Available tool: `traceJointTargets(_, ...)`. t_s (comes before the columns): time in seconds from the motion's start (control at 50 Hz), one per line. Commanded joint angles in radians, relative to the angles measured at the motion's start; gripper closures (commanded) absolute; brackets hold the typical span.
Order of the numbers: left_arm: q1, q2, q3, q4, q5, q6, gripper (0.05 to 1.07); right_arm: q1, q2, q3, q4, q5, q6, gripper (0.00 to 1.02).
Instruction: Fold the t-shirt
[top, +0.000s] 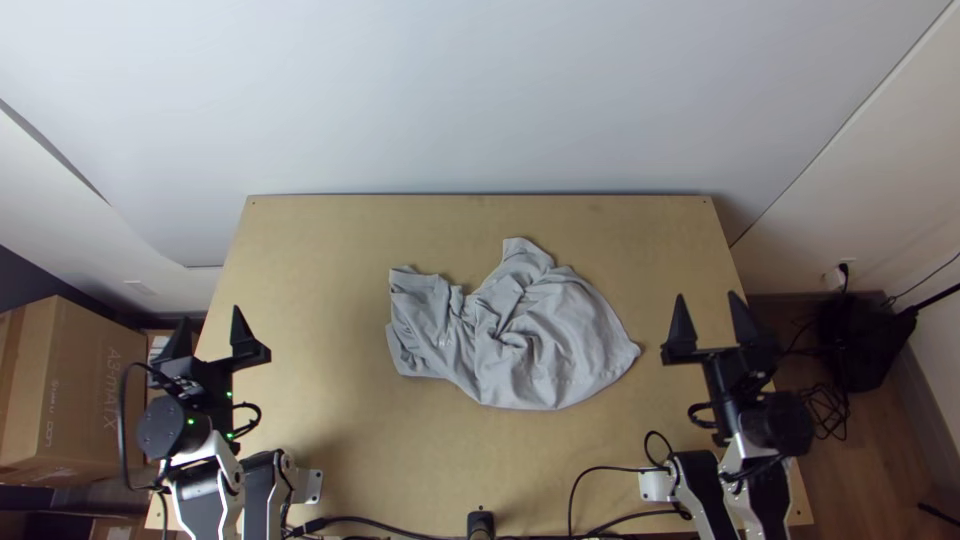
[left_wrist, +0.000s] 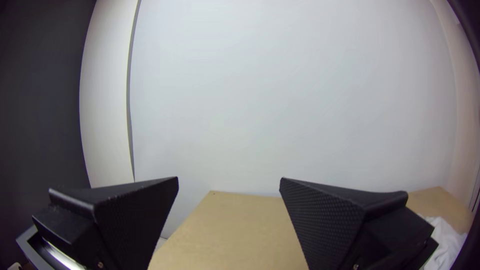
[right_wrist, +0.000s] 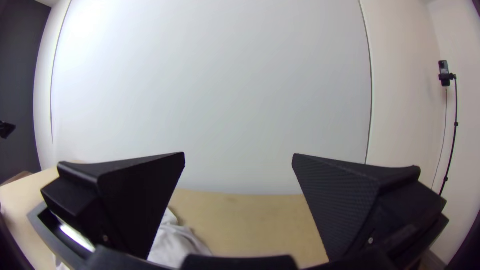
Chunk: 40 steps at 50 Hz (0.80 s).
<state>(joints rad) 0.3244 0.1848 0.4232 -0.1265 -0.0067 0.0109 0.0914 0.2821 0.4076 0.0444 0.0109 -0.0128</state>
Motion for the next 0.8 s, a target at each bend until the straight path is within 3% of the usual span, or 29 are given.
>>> traceJointTargets(0.0, -0.004, 0.087, 0.144, -0.045, 0.008, -0.028, 0.1, 0.013, 0.138, 0.154, 0.008, -0.002, -0.024, 0.03)
traceJointTargets(0.14, -0.004, 0.197, 0.364, -0.196, 0.007, -0.065, 0.1, 0.031, 0.278, 0.343, -0.046, -0.012, -0.032, 0.03)
traceJointTargets(0.38, 0.007, 0.349, 0.64, -0.475, -0.006, -0.085, 0.1, 0.148, 0.513, 0.668, -0.207, -0.012, -0.039, 0.03)
traceJointTargets(0.64, 0.018, 0.39, 0.798, -0.733, -0.006, -0.108, 0.1, 0.284, 0.807, 1.045, -0.42, -0.012, 0.011, 0.03)
traceJointTargets(0.78, 0.019, 0.407, 0.844, -0.843, -0.001, -0.127, 0.1, 0.366, 0.905, 1.12, -0.429, -0.012, 0.017, 0.03)
